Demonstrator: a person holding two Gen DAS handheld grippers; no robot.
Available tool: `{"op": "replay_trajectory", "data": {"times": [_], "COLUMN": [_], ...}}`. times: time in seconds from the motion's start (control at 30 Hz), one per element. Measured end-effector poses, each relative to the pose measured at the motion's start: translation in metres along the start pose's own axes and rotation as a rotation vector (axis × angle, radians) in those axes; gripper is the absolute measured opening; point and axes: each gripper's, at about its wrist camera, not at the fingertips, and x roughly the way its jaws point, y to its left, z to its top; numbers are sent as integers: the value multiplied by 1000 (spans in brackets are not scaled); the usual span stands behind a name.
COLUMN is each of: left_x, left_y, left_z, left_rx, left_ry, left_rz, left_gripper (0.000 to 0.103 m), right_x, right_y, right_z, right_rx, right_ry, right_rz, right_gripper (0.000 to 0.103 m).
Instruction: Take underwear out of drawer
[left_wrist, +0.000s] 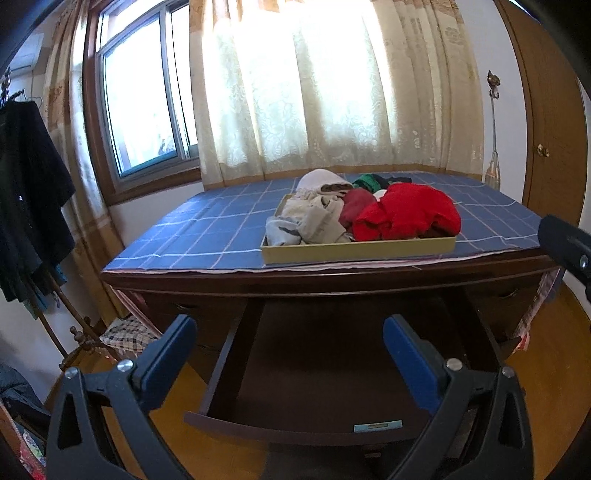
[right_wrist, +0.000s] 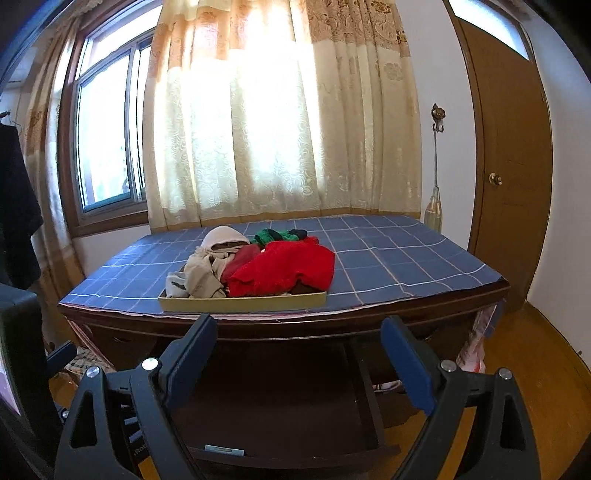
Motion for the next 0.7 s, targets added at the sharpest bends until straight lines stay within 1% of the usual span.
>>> {"op": "replay_trajectory", "data": {"times": [0.23, 0.47, 0.7], "left_x": [-1, -3, -7], "left_y": [2, 1, 2], "left_z": [1, 1, 1], "left_rx": [-9, 4, 6], "left_ry": [0, -15, -24], "left_rz": [29, 51, 52], "left_gripper": [103, 103, 103], "right_x": [-10, -9, -15], "right_y": [-5, -5, -11], "right_z": [3, 3, 6], "right_rx": [20, 19, 39], "right_ry": [-56, -43, -71], "right_rz": [-31, -35, -48], "right_gripper": [92, 92, 92]}}
